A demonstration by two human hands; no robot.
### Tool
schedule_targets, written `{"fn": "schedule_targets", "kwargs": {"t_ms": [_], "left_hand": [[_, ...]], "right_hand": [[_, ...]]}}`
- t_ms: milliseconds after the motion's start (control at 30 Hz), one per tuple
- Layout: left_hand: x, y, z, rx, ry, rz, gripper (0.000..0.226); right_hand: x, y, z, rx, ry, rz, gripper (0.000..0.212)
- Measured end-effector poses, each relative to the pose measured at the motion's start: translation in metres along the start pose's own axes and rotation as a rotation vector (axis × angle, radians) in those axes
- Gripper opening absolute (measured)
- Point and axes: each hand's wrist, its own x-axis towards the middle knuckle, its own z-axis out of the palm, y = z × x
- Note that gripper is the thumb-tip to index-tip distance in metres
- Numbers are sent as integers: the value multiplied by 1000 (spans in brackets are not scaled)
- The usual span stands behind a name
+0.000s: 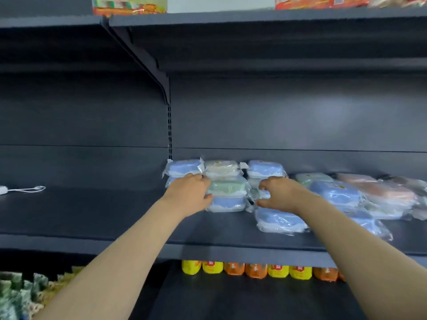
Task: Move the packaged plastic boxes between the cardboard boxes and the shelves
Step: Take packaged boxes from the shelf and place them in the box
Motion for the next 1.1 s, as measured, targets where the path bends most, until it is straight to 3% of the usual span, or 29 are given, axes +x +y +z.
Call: {"fn": "schedule_targets", "kwargs": {"t_ms": [267,567,700,767,867,1100], "left_hand": [[90,-112,53,-75,34,-72,38],[154,-173,100,-163,73,-191,32],[178,-188,124,-245,57,-331,40],[189,-191,135,-279,-23,-411,51],[201,-189,143,-435,-126,-501,65],[200,-184,148,-792,-64,-547,74]], "right_hand": [[114,-29,30,103,2,151,55],[170,-44,72,399,-9,385,82],[166,-51,74,647,-40,468,73],[162,-50,74,644,-63,482,55],[158,-48,68,630,-60,487,44],[159,-53,78,626,17,558,53]]}}
